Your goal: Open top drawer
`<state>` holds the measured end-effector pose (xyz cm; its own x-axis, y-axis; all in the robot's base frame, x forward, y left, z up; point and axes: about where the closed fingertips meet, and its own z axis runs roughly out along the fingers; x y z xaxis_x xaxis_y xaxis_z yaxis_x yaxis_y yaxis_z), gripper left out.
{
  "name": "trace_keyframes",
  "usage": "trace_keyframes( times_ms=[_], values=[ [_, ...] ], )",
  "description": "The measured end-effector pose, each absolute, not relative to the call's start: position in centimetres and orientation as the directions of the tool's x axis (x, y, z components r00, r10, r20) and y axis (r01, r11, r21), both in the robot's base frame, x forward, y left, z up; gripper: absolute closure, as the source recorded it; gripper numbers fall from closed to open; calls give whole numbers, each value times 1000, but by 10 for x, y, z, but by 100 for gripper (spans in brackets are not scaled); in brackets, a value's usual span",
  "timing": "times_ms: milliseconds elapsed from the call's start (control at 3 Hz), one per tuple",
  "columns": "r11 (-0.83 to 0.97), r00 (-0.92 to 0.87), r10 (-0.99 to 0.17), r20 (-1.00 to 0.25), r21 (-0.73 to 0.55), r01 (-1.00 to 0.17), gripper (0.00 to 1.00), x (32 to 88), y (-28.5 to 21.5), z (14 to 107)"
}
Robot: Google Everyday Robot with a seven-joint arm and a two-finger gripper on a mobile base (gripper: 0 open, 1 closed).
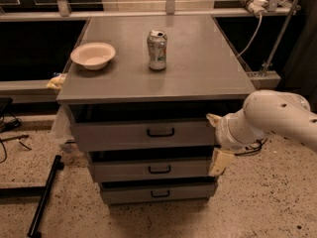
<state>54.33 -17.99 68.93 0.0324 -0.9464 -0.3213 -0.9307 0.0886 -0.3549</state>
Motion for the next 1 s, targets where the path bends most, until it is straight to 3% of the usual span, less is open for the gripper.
trace_keyframes(
  times_ms=[667,1000],
  values=[
    [36,94,-936,-339,-358,-933,0,602,-157,661],
    [35,95,-936,-340,-357,-933,0,603,-156,661]
  ],
)
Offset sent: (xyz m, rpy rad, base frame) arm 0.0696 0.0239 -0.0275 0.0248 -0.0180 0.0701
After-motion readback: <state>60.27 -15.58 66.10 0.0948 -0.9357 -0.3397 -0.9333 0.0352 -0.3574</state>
